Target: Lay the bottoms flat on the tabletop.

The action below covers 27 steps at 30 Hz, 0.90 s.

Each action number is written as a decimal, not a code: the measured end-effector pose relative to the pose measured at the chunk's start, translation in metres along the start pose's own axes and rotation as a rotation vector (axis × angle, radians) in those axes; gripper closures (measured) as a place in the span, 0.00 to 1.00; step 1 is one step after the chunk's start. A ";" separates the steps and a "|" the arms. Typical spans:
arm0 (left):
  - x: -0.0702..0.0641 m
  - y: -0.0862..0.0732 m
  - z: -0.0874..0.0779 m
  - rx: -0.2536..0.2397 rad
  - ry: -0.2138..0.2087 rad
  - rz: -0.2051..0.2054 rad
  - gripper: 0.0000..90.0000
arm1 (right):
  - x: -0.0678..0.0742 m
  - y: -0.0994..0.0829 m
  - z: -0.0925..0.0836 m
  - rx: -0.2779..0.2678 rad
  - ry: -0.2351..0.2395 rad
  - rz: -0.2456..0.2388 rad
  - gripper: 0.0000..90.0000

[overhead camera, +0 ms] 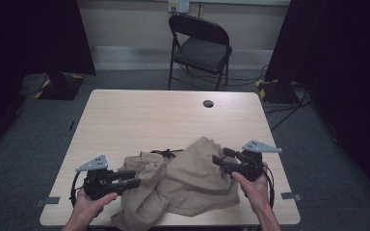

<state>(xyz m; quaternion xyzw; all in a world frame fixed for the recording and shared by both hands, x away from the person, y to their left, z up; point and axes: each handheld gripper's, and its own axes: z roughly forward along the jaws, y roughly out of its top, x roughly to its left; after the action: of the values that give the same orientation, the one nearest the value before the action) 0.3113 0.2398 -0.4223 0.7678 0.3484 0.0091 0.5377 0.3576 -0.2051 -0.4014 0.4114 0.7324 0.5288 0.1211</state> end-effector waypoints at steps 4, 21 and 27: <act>0.008 0.008 -0.003 -0.025 0.026 -0.018 0.56 | -0.009 0.012 0.025 0.033 -0.005 -0.005 0.39; 0.072 -0.002 0.079 0.144 0.103 -0.174 0.42 | -0.035 -0.011 0.103 0.260 0.028 0.049 0.99; 0.077 -0.001 0.078 0.123 0.139 -0.156 0.87 | -0.007 -0.007 0.060 0.199 0.088 -0.033 1.00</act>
<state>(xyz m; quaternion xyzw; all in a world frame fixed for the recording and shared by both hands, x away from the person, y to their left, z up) 0.3995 0.2184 -0.4836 0.7675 0.4433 -0.0010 0.4631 0.3953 -0.1709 -0.4342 0.3856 0.7926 0.4690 0.0562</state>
